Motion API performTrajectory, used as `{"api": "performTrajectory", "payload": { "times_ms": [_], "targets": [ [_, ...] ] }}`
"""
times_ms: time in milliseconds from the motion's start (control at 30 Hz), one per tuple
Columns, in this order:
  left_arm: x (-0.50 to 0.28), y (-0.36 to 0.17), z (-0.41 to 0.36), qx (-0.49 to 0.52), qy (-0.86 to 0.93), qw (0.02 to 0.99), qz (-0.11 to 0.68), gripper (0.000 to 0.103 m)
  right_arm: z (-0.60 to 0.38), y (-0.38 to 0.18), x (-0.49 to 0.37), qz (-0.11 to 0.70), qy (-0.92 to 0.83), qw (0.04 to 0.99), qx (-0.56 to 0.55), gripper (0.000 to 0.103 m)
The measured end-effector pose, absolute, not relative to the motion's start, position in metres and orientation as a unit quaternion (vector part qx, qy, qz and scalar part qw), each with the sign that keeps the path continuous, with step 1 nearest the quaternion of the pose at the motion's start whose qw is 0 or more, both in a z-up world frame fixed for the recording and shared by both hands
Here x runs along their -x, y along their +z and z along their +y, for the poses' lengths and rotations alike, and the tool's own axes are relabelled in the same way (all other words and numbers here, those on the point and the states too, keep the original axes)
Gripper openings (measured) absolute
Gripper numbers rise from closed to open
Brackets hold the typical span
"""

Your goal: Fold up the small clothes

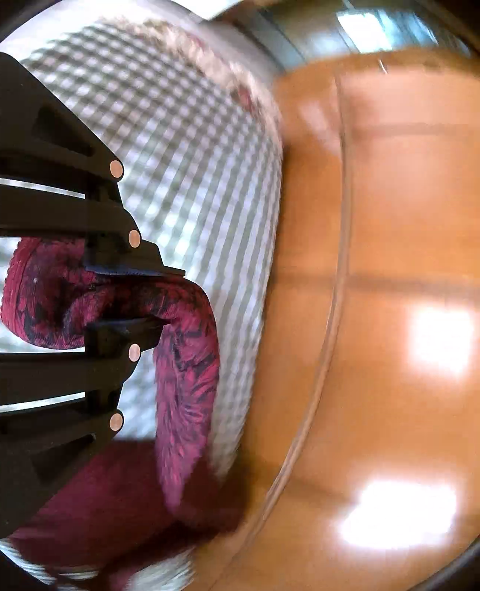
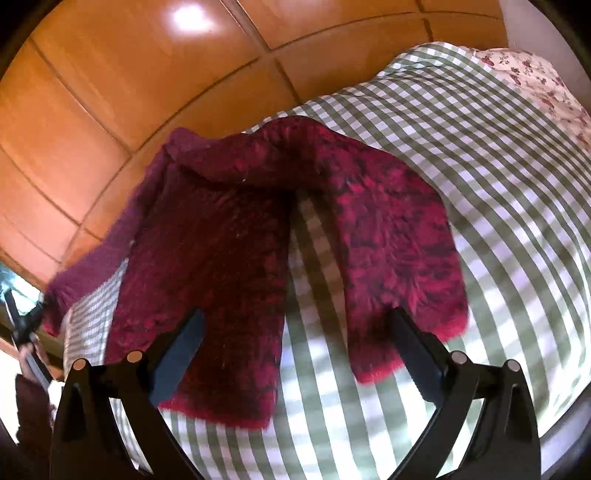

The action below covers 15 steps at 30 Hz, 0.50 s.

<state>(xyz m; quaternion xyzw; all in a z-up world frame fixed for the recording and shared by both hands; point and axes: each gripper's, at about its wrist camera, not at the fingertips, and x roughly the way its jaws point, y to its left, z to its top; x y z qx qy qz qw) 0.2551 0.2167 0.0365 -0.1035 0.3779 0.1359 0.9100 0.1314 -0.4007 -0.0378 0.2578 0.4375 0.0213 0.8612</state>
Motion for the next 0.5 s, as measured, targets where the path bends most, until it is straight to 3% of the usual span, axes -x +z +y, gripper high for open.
{"api": "performTrajectory", "payload": {
  "times_ms": [67, 100, 133, 200, 367, 500],
  "targets": [
    [-0.276, 0.03, 0.239, 0.138, 0.197, 0.886, 0.397, 0.031, -0.403, -0.043, -0.141, 0.444, 0.012, 0.853, -0.275, 0.099],
    [-0.279, 0.03, 0.249, 0.159, 0.216, 0.88, 0.391, 0.044, -0.403, -0.047, -0.146, 0.448, 0.016, 0.848, -0.282, 0.099],
    [-0.274, 0.033, 0.252, 0.178, 0.211, 0.885, 0.376, 0.067, -0.398, -0.05, -0.149, 0.453, 0.019, 0.847, -0.279, 0.099],
    [-0.256, 0.037, 0.25, 0.193, 0.202, 0.898, 0.339, 0.084, -0.393, -0.054, -0.152, 0.461, 0.024, 0.846, -0.266, 0.099],
    [-0.195, 0.029, 0.208, 0.19, 0.055, 0.933, 0.301, 0.079, -0.382, -0.065, -0.149, 0.471, 0.028, 0.845, -0.252, 0.099],
    [-0.163, -0.018, 0.157, 0.217, -0.117, 0.893, 0.376, 0.079, -0.379, -0.056, -0.138, 0.458, 0.03, 0.851, -0.255, 0.096]
  ]
}}
